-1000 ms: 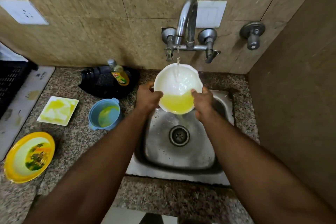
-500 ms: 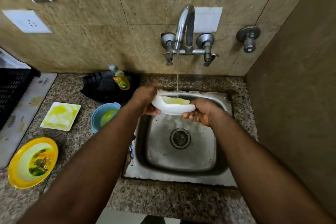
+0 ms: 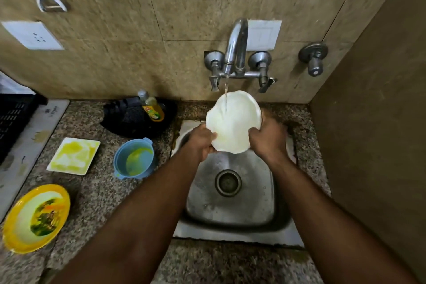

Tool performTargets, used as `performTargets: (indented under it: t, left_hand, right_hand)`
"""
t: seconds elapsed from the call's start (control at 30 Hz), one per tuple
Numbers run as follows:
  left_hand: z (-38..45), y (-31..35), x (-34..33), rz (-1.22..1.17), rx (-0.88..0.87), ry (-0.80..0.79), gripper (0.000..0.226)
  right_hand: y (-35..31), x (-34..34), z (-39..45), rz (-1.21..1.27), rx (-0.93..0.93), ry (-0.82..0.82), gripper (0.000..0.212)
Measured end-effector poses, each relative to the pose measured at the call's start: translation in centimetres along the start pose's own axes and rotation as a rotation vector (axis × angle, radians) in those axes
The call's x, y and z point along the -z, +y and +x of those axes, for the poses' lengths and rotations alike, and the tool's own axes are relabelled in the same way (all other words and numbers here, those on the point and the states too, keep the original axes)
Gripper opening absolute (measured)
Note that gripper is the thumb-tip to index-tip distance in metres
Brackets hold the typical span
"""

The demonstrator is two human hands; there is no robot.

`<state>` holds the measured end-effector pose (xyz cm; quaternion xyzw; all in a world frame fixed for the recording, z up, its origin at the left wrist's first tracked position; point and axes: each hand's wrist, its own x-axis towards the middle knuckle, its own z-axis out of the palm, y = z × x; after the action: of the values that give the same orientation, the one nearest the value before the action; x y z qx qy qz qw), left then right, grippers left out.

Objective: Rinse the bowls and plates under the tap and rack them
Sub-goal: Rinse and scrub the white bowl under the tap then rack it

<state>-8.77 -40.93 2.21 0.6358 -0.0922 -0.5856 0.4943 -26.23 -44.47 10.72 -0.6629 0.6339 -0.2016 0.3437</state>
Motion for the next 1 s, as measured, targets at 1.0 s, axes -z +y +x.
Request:
performTargets:
  t: [1.0]
  left_hand:
    - [0.5, -3.8, -0.6, 1.641, -0.525, -0.152, 0.075]
  right_hand:
    - [-0.3, -3.1, 0.4, -0.018, -0.193, 0.056, 0.051]
